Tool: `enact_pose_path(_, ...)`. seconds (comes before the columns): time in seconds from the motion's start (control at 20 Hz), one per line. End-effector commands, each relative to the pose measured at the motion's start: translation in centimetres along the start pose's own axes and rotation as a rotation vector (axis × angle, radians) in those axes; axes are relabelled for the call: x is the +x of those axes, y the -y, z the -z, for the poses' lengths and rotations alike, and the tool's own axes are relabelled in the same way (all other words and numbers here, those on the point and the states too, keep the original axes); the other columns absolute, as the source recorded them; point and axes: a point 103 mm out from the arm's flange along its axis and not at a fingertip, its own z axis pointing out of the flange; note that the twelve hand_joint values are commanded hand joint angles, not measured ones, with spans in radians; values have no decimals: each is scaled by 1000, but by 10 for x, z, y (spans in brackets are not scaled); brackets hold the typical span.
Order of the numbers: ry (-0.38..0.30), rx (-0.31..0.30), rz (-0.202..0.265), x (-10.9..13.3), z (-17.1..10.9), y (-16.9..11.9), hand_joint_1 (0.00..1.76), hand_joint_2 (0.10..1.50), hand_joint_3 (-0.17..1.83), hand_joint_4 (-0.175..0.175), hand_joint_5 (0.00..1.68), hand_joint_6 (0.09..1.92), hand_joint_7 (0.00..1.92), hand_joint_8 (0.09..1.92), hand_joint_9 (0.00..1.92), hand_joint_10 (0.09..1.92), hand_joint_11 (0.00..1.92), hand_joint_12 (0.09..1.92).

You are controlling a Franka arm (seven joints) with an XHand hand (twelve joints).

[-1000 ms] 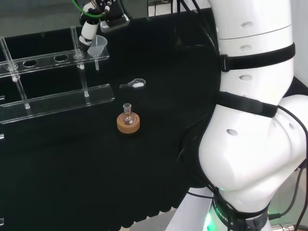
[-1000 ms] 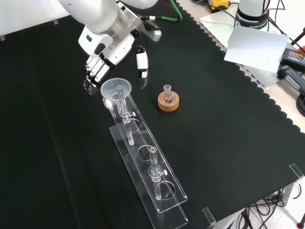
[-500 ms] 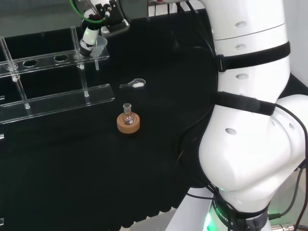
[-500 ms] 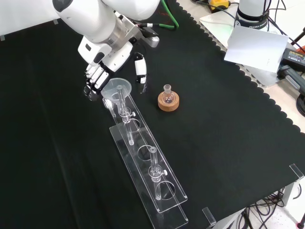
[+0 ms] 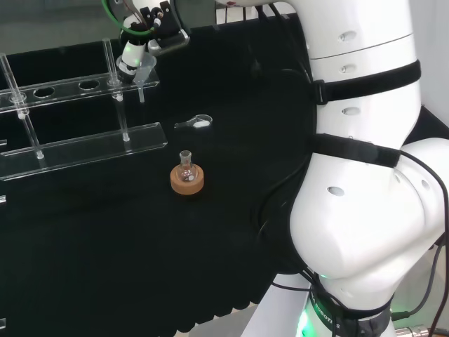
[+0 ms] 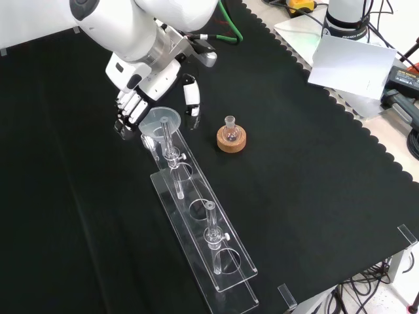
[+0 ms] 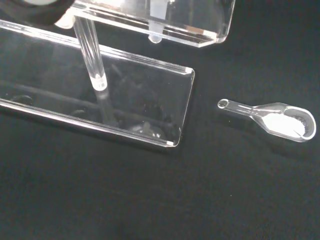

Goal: Pick up the funnel from the transparent funnel stand.

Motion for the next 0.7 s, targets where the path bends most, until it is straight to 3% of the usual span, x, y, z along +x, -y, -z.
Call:
enact_pose_path(0.05,4,4,-6,-1,-3,-3,698,683,313,-46,111,87,0,296,74,816,194,1402)
enact_pose_path(0.7,11,9,-10,-12,-15,-13,711,672,387,-49,208,87,2,560,218,743,194,1392)
